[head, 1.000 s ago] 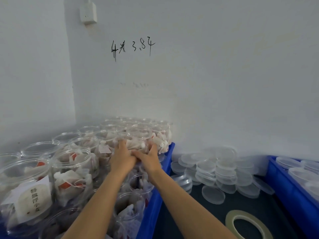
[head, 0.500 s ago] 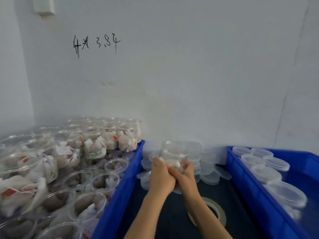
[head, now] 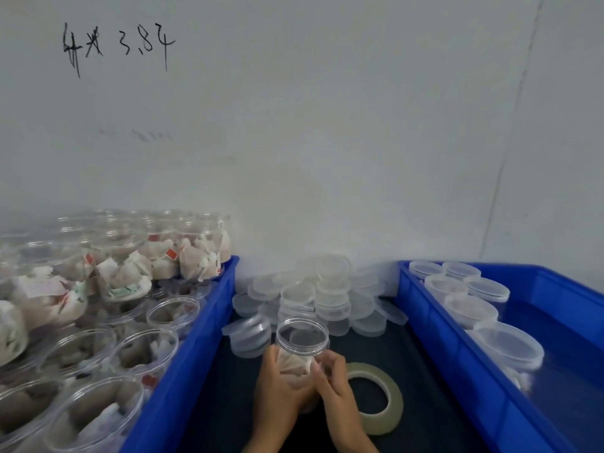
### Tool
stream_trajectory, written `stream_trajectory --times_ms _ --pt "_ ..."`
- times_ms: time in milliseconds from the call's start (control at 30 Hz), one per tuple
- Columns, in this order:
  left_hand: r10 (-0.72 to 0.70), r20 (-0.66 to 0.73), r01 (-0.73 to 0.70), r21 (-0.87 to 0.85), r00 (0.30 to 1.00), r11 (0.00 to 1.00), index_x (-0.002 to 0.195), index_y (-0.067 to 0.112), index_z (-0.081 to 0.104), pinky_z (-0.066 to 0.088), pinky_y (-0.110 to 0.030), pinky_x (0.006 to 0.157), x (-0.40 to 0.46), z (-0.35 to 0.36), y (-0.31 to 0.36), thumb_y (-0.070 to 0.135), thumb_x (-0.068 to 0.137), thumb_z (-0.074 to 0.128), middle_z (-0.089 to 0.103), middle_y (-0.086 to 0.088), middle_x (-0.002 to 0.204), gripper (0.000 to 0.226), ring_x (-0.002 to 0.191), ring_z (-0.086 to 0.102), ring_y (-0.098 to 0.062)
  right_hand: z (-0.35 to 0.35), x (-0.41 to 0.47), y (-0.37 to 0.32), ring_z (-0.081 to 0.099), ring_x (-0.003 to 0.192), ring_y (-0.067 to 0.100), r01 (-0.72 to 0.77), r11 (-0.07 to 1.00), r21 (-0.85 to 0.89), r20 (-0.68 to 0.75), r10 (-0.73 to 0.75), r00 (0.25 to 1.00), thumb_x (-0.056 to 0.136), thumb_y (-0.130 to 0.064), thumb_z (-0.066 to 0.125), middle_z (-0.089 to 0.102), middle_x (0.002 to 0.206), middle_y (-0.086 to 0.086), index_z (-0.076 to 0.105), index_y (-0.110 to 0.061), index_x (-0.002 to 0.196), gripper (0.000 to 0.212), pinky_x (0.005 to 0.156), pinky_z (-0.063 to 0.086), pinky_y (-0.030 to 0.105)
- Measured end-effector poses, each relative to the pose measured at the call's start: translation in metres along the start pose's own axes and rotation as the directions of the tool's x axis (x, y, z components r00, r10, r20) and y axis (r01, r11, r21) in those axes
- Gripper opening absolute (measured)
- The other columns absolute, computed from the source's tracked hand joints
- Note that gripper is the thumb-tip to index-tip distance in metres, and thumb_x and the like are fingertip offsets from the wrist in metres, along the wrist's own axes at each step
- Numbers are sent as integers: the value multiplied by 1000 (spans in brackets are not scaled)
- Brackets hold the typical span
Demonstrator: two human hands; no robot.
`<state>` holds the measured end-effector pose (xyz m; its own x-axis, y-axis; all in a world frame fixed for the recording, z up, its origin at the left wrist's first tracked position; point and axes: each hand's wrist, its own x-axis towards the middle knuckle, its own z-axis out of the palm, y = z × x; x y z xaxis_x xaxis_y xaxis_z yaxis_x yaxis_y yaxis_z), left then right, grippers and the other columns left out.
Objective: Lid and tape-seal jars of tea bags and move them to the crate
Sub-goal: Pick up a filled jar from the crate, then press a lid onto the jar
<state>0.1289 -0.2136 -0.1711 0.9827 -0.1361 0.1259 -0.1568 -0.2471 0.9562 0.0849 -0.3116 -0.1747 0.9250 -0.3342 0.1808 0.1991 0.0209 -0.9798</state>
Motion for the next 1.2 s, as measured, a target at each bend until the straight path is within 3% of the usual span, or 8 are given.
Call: stream_trajectory --times_ms 133,267,333,467,667,867,1033,1200 --pt "61 17 -60 -60 998 996 100 35 53 58 -31 75 5 -2 -6 60 45 85 71 13 94 68 81 67 4 6 1 0 68 87 10 -15 999 -30 -140 10 990 103 -16 43 67 103 10 54 -11 110 15 70 52 20" --pt "125 32 -122 -70 992 990 103 29 51 55 -20 73 9 -2 -11 45 54 92 69 9 98 65 84 66 4 1 12 8 60 93 10 -62 991 -117 -285 27 958 101 -16 45 62 103 2 51 -19 106 8 71 45 16" --pt "145 23 -143 -83 989 986 106 26 51 53 -15 73 12 -1 -15 34 59 93 68 9 101 63 86 65 5 -3 29 8 57 93 7 -89 984 -157 -315 36 948 96 -6 53 57 105 -2 47 -21 109 21 73 45 18" --pt "149 7 -146 -143 989 979 113 20 51 54 -28 86 11 0 -22 22 60 93 67 5 108 68 98 65 -7 -16 77 10 54 110 22 -170 906 -389 -285 57 957 86 0 65 53 124 12 39 -11 127 49 87 47 32" --pt "52 -75 -71 -280 996 957 117 23 50 52 -24 83 12 0 -24 26 66 90 60 3 113 65 103 61 -9 -2 121 21 37 129 39 -190 681 -707 -200 65 978 68 -41 85 31 144 19 22 -9 140 101 107 35 48" --pt "0 -161 -53 -323 987 945 126 21 47 49 -40 98 18 1 -27 31 65 89 55 -2 124 75 115 56 -17 12 129 39 25 135 42 -228 613 -757 -299 -13 954 91 -27 58 20 151 24 15 -14 151 75 109 25 55" --pt "13 -177 -71 -324 984 943 127 22 48 49 -41 100 20 1 -28 33 62 90 56 0 126 79 117 56 -16 13 129 36 17 142 41 -252 591 -766 -254 82 964 101 -40 29 18 155 26 6 -15 154 63 113 14 52" --pt "20 -175 -74 -309 984 948 127 23 50 49 -42 99 20 -1 -29 39 57 91 58 1 123 82 116 57 -17 7 126 31 26 139 35 -87 415 -906 -24 155 988 87 -57 52 28 152 17 -4 -29 151 89 110 18 54"
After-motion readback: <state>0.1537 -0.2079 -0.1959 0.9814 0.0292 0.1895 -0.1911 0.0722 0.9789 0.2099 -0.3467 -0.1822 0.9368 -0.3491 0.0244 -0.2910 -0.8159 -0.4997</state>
